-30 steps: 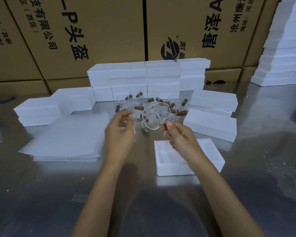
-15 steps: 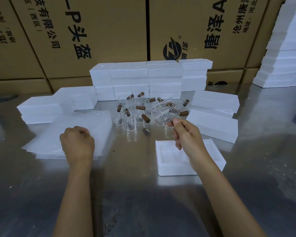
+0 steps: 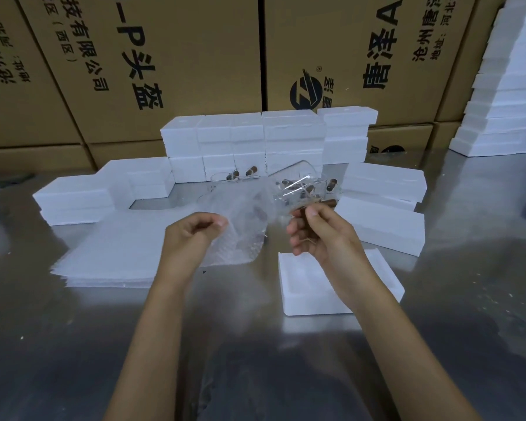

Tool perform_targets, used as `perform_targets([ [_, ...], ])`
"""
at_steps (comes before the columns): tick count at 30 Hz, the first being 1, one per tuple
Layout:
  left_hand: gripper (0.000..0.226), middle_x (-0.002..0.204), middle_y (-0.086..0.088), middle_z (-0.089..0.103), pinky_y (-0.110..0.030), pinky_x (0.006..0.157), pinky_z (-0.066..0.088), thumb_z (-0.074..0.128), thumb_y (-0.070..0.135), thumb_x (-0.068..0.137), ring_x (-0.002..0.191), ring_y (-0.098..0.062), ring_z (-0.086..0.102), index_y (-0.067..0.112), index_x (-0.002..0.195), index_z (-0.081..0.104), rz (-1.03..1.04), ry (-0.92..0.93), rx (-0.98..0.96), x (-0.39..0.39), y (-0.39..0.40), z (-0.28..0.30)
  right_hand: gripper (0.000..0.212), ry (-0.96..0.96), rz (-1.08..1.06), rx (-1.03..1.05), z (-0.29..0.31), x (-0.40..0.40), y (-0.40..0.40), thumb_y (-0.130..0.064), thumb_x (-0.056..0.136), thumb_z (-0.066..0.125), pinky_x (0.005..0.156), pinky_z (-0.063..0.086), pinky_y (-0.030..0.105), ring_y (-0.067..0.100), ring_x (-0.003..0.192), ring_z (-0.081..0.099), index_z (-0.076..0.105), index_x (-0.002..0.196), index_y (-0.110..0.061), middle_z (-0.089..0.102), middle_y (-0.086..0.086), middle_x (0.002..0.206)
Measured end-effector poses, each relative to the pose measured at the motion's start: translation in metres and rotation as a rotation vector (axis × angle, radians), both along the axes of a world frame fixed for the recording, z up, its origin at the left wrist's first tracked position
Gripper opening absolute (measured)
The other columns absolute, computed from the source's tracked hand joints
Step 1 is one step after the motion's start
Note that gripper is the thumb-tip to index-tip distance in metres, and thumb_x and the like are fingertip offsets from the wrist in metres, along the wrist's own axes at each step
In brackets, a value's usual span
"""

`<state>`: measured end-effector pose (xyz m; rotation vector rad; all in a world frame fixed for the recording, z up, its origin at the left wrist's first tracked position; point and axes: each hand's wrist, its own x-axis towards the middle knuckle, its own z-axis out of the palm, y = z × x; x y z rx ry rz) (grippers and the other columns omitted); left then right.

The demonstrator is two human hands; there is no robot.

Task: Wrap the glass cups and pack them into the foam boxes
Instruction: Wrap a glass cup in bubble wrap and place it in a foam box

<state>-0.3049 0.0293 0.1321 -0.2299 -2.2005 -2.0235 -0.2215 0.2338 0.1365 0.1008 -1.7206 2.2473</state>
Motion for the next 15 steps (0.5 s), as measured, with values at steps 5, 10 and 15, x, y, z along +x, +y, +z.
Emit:
perform_targets([
  [5,0.013,0.083,0.015,0.075,-0.005,0.062,0.047,0.074,0.018,0.089,0.072,0.008,0.063,0.026,0.08,0.079,-0.033,-0.045,0.07,0.002,0.008,-0.001,0.009,0.043,-0.309,0.756,-0.008,0.002,0.0,-0.025,0.099,0.054,0.059,0.039,0.018,0.003,0.062,0.052,0.06,0.092,-0.024,0.059,-0.02,0.068],
  [10,0.015,0.082,0.015,0.073,-0.009,0.064,0.047,0.075,0.019,0.087,0.065,0.003,0.057,0.03,0.079,0.08,-0.145,0.032,0.101,0.014,0.016,0.009,0.011,0.004,-0.502,1.228,-0.014,0.002,-0.009,-0.033,0.099,0.047,0.063,0.049,0.034,0.014,0.073,0.059,0.053,0.094,-0.027,0.064,-0.011,0.079],
  [15,0.01,0.091,0.006,0.074,-0.016,0.073,0.048,0.075,0.008,0.085,0.08,-0.007,0.064,0.017,0.082,0.08,-0.457,0.129,-0.049,0.032,0.031,0.018,0.021,-0.234,-0.316,0.398,-0.006,-0.002,-0.007,-0.02,0.099,0.051,0.055,0.041,0.024,0.013,0.062,0.052,0.064,0.085,-0.011,0.06,-0.003,0.07],
])
